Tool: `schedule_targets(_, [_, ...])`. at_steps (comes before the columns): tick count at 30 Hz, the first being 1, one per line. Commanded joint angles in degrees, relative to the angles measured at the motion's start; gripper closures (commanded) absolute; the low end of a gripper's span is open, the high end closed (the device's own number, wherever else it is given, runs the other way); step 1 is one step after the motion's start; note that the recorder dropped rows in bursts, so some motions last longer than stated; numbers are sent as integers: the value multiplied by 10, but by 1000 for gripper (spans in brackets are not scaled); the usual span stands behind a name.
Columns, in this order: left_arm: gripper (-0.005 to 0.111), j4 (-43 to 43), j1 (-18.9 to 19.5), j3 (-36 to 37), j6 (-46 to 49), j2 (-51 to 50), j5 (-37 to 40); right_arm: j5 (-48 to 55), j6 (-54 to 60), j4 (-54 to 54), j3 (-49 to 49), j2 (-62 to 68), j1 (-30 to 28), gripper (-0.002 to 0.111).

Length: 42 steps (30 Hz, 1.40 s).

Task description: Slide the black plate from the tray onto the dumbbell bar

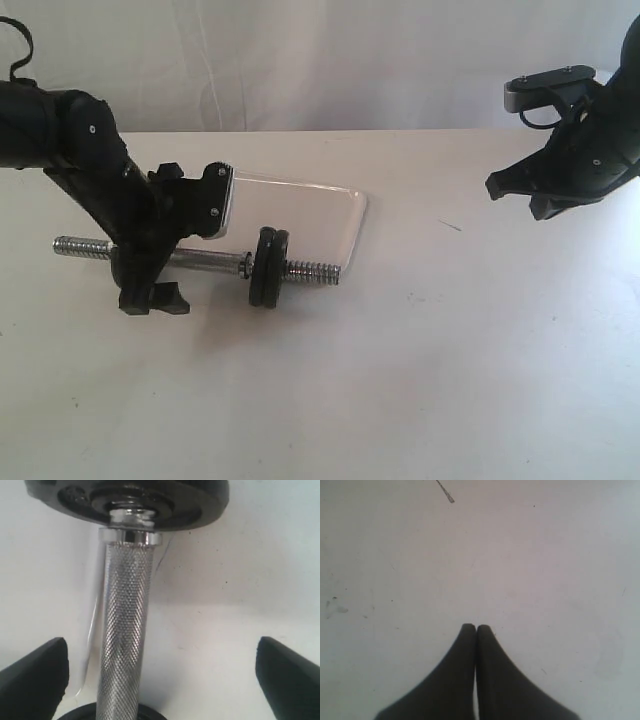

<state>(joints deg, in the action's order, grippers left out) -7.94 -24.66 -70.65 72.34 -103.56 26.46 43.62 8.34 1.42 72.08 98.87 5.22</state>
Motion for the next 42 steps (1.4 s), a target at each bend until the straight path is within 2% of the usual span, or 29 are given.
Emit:
schedule_targets(1, [18,5,-1,-1,-65,27,24,-5,7,3,-2,-5,-3,108])
schedule_targets(2, [30,5,-1,-1,-75,33,31,-6,8,3,-2,-5,-3,108])
schedule_targets(3, [52,10,-1,-1,-84,43,45,-6,8,3,-2,-5,-3,108])
schedule_targets(4, [85,10,-1,-1,-102,56,65,-6,8,3,-2,-5,-3,108])
schedule_targets(5, [103,10,-1,-1,-119,63,70,-6,8,3,-2,-5,-3,108])
schedule_targets(6, [105,13,-1,-1,-135,71,74,-6,8,3,-2,-5,-3,108])
schedule_targets(10, [107,29,7,-12,-261,93,85,2,10,2,-2,-5,-3,108])
schedule_targets(14, [107,48,37,-25,-364,106,120,34,16,1,-2,-9,-3,108])
schedule_targets(21, [107,75,137,-23,-536,145,199,70,12,2,-37,-73,-3,108])
schedule_targets(25, [107,66,188,18,-586,194,209,70,4,4,-81,-144,-3,108])
schedule_targets(28, [107,65,210,70,-610,244,185,63,-5,10,-119,-200,-3,108])
schedule_targets(31, [107,65,224,137,-641,310,123,47,-11,26,-160,-278,-3,108])
schedule_targets(42, [107,66,224,330,-716,564,-71,-40,-29,40,-291,-593,-3,108])
